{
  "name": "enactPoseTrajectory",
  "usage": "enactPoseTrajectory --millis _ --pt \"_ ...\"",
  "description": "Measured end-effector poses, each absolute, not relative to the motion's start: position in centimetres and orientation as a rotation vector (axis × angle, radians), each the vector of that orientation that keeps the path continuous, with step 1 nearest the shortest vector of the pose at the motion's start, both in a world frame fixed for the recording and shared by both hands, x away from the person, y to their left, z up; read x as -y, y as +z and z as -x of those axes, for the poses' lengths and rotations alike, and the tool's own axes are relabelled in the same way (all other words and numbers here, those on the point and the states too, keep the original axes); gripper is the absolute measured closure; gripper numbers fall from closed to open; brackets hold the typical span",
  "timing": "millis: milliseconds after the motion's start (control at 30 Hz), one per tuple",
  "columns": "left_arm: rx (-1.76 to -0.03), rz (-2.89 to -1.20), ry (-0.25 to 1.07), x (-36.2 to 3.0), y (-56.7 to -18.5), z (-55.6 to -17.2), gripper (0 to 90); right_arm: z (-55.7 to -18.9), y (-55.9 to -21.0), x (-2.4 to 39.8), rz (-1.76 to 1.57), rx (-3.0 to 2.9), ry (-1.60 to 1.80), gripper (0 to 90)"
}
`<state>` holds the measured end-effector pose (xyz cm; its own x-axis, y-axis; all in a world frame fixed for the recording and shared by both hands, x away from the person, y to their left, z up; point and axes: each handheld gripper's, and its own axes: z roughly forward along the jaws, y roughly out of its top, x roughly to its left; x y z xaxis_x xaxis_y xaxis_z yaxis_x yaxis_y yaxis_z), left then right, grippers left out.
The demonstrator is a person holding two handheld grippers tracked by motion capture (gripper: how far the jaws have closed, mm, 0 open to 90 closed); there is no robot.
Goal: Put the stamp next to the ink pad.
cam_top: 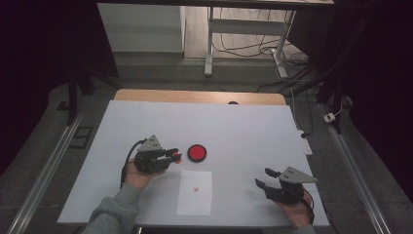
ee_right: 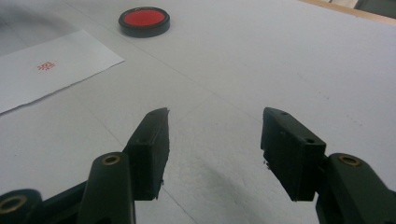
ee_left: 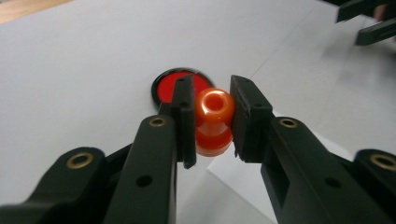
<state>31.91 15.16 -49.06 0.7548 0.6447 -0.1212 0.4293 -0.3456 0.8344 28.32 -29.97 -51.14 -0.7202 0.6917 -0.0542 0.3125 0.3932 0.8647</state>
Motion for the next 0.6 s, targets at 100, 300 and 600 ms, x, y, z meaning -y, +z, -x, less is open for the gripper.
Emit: enactPoseTrajectory --millis 100,300,600 --pt "-0.837 -2.024 0.297 -15.1 -49.7 -32.4 72.5 -28.4 -51.2 29.9 -0.864 -2.252 1.265 41.7" --pt "-0.874 -2.07 0.298 -14.8 -51.1 -33.4 72.4 -28.4 -51.3 29.9 -0.865 -2.256 1.26 41.7" --pt "-0.905 -2.114 0.337 -14.3 -52.3 -34.2 72.2 -28.5 -51.4 29.9 -0.867 -2.256 1.259 41.7"
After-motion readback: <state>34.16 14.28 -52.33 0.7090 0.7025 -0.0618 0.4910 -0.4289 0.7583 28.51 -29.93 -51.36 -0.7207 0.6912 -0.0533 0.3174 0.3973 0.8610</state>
